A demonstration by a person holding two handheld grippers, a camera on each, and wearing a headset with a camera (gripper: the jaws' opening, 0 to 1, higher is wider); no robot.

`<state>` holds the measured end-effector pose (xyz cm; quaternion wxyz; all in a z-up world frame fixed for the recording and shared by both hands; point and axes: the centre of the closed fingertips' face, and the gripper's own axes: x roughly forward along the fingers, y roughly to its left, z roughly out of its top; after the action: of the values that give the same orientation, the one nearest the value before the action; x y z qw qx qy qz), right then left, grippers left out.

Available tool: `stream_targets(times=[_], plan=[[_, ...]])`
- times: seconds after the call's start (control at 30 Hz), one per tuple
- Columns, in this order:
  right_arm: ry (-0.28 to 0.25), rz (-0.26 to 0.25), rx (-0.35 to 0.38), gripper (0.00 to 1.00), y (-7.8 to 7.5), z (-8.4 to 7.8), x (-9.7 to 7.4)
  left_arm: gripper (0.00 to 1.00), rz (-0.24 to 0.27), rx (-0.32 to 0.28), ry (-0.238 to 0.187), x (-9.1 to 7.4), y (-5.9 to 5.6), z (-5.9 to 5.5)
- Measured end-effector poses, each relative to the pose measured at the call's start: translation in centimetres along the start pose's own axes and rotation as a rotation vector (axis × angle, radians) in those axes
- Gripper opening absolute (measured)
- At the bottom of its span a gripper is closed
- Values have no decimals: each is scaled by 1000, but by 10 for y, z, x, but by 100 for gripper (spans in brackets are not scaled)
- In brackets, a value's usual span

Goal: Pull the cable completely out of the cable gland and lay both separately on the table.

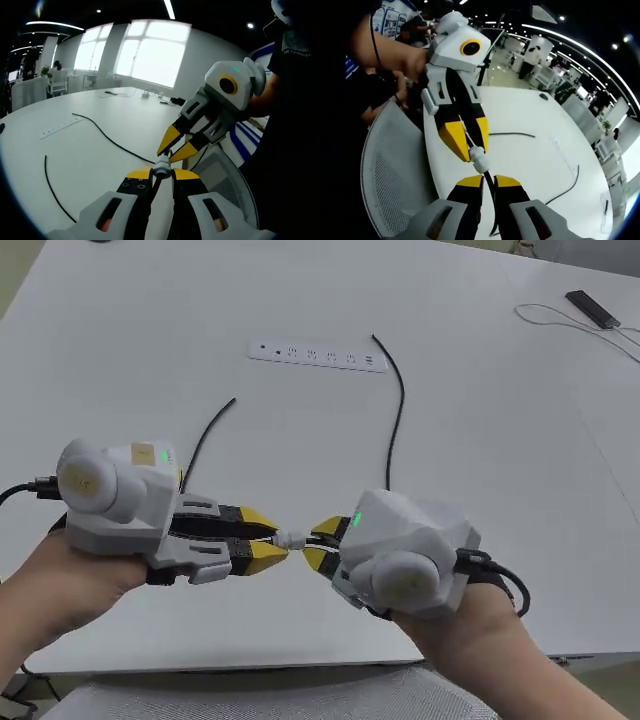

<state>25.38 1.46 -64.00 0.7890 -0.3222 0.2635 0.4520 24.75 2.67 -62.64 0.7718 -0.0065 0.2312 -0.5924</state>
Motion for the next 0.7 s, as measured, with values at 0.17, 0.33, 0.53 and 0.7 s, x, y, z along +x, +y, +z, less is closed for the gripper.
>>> stream_targets(times=[0.17, 0.33, 0.53, 0.7], plan=[[-2, 0, 28, 2, 0, -2, 2, 15, 1, -2, 1, 0, 0, -2], [-9, -3, 43, 1, -1, -2, 3, 15, 4, -5, -3, 0, 2, -2], [-6, -4, 70, 0, -2, -5, 4, 15, 5, 1, -1, 1, 3, -1], [-3, -6, 95, 0, -3, -7, 5, 15, 8, 1, -1, 2, 3, -2]])
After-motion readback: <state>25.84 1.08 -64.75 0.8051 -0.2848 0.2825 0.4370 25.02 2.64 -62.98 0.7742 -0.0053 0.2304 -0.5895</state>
